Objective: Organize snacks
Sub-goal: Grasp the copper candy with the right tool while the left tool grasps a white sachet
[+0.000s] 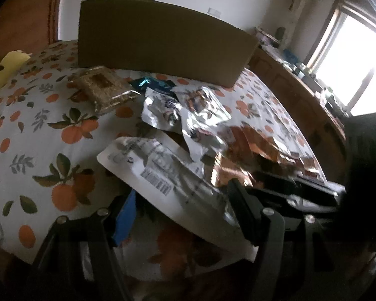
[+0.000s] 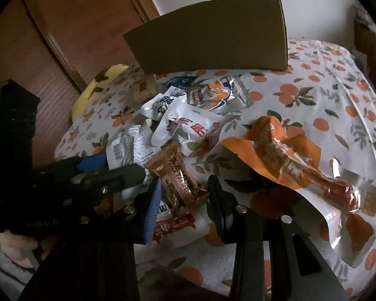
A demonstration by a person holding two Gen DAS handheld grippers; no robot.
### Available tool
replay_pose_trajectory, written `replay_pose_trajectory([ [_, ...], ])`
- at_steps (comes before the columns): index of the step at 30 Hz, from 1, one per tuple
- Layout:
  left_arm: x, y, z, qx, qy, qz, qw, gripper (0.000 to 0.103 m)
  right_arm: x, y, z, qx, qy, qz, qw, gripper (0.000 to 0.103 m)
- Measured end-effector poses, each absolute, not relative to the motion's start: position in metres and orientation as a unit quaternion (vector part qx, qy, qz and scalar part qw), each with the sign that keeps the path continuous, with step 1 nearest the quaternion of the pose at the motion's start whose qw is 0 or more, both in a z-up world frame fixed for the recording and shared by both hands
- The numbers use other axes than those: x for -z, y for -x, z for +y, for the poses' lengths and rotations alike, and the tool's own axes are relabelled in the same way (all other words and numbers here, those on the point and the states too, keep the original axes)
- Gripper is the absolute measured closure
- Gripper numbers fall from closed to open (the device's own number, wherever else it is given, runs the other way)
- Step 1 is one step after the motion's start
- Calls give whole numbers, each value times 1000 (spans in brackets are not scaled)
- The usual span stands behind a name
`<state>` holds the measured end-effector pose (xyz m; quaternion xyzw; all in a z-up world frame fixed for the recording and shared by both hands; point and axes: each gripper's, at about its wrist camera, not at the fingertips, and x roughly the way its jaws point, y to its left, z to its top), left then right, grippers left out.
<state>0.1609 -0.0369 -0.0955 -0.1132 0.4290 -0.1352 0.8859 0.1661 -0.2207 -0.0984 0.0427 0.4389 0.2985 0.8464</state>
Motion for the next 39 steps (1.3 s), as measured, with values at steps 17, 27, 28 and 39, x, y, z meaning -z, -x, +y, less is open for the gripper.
replay_pose_trajectory([
  [17, 87, -172, -40, 171, 142, 400, 889, 74, 99, -162, -210, -298, -7, 430, 852, 66],
  [27, 81, -165, -27, 196, 162, 395, 883, 99, 96, -171, -206, -303, -17, 438, 847, 66],
  [28, 79, -164, -28, 198, 158, 394, 884, 99, 95, -173, -205, -302, -18, 438, 847, 66],
  [39, 63, -153, -22, 211, 130, 383, 890, 101, 94, -191, -197, -287, 1, 454, 843, 65],
])
